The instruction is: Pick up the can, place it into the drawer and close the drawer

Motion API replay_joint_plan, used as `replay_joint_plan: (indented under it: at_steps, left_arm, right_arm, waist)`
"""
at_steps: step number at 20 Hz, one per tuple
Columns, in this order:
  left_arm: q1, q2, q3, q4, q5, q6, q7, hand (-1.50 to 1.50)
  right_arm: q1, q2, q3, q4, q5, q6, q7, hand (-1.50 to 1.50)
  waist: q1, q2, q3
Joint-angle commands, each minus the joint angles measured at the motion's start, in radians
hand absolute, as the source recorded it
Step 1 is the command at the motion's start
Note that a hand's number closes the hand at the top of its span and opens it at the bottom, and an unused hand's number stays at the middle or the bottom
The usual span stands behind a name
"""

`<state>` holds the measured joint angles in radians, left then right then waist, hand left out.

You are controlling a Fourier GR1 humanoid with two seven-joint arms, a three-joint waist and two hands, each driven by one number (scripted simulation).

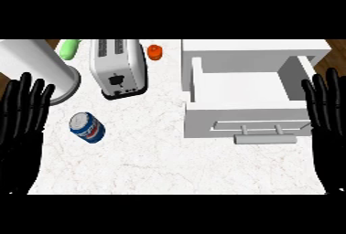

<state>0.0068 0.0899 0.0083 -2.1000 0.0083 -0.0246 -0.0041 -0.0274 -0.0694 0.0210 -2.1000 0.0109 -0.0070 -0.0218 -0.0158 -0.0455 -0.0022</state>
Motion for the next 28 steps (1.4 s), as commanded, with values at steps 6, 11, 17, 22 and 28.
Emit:
replay_joint_plan:
  at_steps: [6,11,17,22,28]
  left_arm:
    - [0.056,-0.002,0.173,-0.061,-0.077,0.155,0.054,-1.5]
    - [0.071,-0.074,0.215,0.035,-0.101,0.295,0.328,-1.5]
    - [0.065,-0.069,0.202,-0.014,-0.152,0.335,0.391,-1.5]
    - [-0.019,-0.04,0.192,0.025,-0.168,0.346,0.439,-1.5]
    - [-0.041,-0.066,0.158,0.142,-0.187,0.36,0.413,-1.5]
  right_arm:
    - [0.068,-0.014,-0.056,-0.038,-0.04,0.008,0.019,-1.5]
    - [0.075,-0.03,-0.121,0.065,-0.05,-0.039,0.219,-1.5]
    - [0.027,-0.028,-0.139,0.095,-0.055,-0.043,0.226,-1.5]
    - [0.073,-0.018,-0.154,0.08,-0.082,-0.018,0.208,-1.5]
    - [0.116,0.006,-0.131,0.056,-0.04,-0.019,0.175,-1.5]
  waist:
    - [0.024,0.042,0.003]
    - [0.02,0.047,0.003]
    - [0.018,0.045,0.002]
    - [0.015,0.045,0.002]
    - [0.013,0.046,0.002]
